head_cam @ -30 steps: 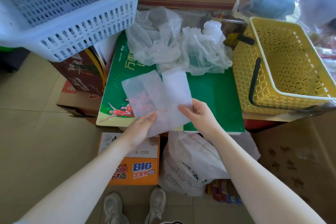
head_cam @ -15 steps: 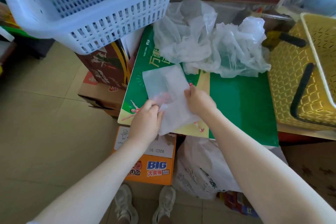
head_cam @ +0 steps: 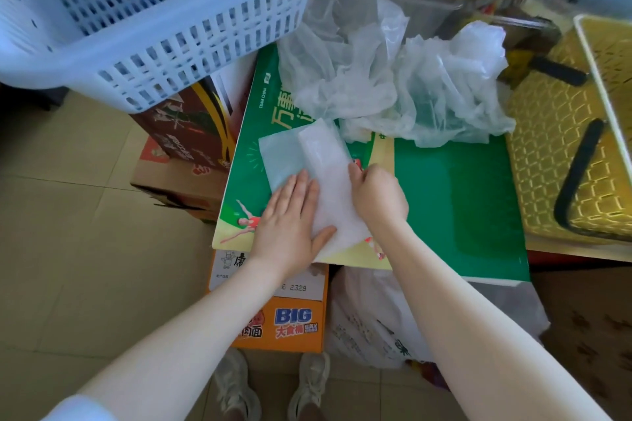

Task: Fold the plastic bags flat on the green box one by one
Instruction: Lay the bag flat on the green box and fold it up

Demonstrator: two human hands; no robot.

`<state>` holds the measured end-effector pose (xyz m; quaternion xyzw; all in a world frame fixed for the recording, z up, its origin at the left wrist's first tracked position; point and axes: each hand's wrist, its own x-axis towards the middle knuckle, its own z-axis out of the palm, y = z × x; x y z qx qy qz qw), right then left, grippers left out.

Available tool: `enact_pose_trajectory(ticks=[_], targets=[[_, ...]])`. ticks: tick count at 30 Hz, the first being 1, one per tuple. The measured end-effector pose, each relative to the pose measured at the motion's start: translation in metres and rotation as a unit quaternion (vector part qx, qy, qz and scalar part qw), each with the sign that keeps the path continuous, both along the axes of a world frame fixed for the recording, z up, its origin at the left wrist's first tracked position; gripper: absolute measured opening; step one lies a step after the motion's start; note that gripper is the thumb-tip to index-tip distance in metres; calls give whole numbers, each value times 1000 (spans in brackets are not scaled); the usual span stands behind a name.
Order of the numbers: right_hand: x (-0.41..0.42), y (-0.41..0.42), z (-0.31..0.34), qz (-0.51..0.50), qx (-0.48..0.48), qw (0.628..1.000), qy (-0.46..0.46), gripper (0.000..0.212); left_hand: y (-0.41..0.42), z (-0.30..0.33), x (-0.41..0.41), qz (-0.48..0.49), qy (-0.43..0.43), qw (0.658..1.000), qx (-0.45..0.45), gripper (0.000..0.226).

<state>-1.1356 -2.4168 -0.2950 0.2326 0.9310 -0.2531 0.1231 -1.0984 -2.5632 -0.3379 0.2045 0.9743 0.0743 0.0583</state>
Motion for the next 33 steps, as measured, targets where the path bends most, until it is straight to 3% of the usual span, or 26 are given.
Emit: enact_pose_trajectory(ticks=[8, 13, 17, 20, 22, 27, 32, 33], targets=[[49, 5, -7, -21, -48, 997, 56, 17, 5, 7, -27, 9, 79, 997, 23, 62], [43, 1, -6, -39, -32, 998, 47, 17, 15, 8, -44, -20, 60, 998, 7, 53], [41, 1, -4, 3, 31, 999, 14, 24, 15, 9, -50, -82, 133, 986, 64, 35], [38, 1, -4, 25, 71, 997, -4, 27, 18, 11, -55, -142, 174, 970, 96, 53], [37, 2, -4, 33, 88, 996, -6, 29, 22, 14, -60, -162, 165, 971, 67, 64], [38, 5, -4, 43, 99, 994, 5, 34, 19, 11, -66, -136, 123, 983, -19, 56], [38, 6, 0, 46, 114, 992, -14, 30, 16, 8, -76, -90, 25, 996, -11, 90], [40, 5, 1, 65, 146, 987, 17, 28, 15, 7, -77, -87, 8, 996, -6, 94]])
